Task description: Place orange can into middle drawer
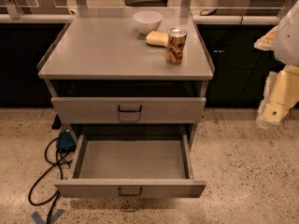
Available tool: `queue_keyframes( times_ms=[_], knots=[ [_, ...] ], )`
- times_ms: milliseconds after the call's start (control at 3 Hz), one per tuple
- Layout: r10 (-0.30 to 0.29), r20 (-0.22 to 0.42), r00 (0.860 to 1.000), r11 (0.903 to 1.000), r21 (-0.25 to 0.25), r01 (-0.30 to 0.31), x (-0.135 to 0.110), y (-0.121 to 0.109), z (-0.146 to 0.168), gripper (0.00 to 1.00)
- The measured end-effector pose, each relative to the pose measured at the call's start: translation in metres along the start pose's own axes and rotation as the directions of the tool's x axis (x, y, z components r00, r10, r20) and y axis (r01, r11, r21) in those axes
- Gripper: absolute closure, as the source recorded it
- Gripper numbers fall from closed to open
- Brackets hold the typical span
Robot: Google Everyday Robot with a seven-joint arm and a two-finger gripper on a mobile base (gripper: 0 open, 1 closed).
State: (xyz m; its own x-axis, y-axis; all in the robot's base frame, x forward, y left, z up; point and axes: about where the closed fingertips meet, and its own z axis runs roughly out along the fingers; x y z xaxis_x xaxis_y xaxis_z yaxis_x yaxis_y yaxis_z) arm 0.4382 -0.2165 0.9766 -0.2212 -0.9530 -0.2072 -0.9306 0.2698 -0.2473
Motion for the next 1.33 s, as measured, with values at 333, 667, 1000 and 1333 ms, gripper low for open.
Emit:
queue_keyframes(
  times_ms=[333,667,1000,1333],
  knots=[
    [0.000,0.000,1.000,1.0000,0.000,0.000,0.000,0.000,0.000,0.00],
    [0.003,0.018,1.000,1.0000,0.008,-0.003,0.001,-0.006,0.004,0.00],
    [0.014,0.076,0.997,0.9998,0.015,-0.015,0.006,-0.026,0.023,0.00],
    [0.048,0.180,0.983,0.9980,0.033,-0.055,0.017,-0.062,0.048,0.00]
  ],
)
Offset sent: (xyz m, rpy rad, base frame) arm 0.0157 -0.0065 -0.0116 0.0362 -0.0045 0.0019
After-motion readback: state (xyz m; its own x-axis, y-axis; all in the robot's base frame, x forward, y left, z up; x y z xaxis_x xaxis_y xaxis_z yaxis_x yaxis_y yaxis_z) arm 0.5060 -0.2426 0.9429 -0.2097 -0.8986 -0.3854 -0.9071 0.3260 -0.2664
